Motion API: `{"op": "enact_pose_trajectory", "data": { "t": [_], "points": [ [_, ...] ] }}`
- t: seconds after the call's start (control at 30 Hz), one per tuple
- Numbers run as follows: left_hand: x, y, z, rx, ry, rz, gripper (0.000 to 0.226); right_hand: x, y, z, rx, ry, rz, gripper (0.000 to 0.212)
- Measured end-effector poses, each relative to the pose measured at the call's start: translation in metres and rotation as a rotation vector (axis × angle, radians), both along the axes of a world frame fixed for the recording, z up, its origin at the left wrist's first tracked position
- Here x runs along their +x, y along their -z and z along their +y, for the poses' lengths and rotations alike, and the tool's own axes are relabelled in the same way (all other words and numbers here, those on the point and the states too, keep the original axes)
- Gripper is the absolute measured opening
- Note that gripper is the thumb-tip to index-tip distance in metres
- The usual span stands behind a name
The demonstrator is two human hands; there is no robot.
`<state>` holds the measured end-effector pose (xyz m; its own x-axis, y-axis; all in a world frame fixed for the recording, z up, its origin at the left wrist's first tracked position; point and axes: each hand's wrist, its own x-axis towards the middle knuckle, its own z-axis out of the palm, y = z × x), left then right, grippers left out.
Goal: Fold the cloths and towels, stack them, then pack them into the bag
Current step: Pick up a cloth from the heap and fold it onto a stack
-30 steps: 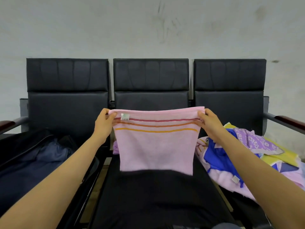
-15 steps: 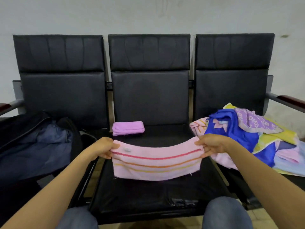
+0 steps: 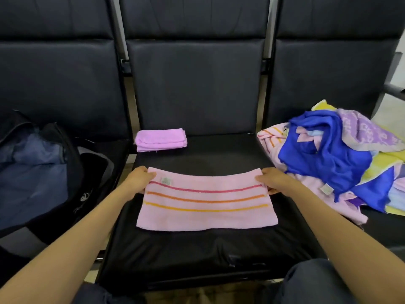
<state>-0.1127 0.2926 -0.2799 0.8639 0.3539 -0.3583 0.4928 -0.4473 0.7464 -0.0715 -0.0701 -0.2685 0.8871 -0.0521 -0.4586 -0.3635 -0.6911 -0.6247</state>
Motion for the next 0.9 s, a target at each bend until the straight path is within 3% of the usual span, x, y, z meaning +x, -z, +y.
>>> {"op": "enact_pose_trajectory", "data": {
  "t": [0.3,0.5,0.57,0.63,0.73,0.8,0.9],
  "points": [
    [0.019,0.024,0.001,0.265,0.092,0.049,0.023,0.027,0.023,0.007,-0.445,-0.228,-0.112,0.046],
    [0.025,0.025,0.002,0.360,0.179,0.203,0.078,0.029,0.040,0.013,-0.607,-0.239,-0.222,0.034],
    [0.025,0.029,-0.002,0.522,0.206,0.174,0.071,0.030,0.043,0.016,-0.621,-0.201,-0.282,0.035],
    [0.023,0.034,-0.005,0.668,0.170,0.021,0.059,0.030,0.043,0.018,-0.558,-0.139,-0.330,0.035],
    [0.015,0.041,-0.009,0.689,0.030,-0.129,0.059,0.028,0.041,0.022,-0.395,-0.056,-0.425,0.039],
    [0.012,0.039,-0.009,0.713,0.026,-0.055,0.070,0.021,0.040,0.024,-0.473,-0.127,-0.546,0.044],
    [0.012,0.031,-0.003,0.735,0.120,0.199,0.083,0.009,0.042,0.029,-0.539,-0.366,-0.641,0.035]
  ]
}}
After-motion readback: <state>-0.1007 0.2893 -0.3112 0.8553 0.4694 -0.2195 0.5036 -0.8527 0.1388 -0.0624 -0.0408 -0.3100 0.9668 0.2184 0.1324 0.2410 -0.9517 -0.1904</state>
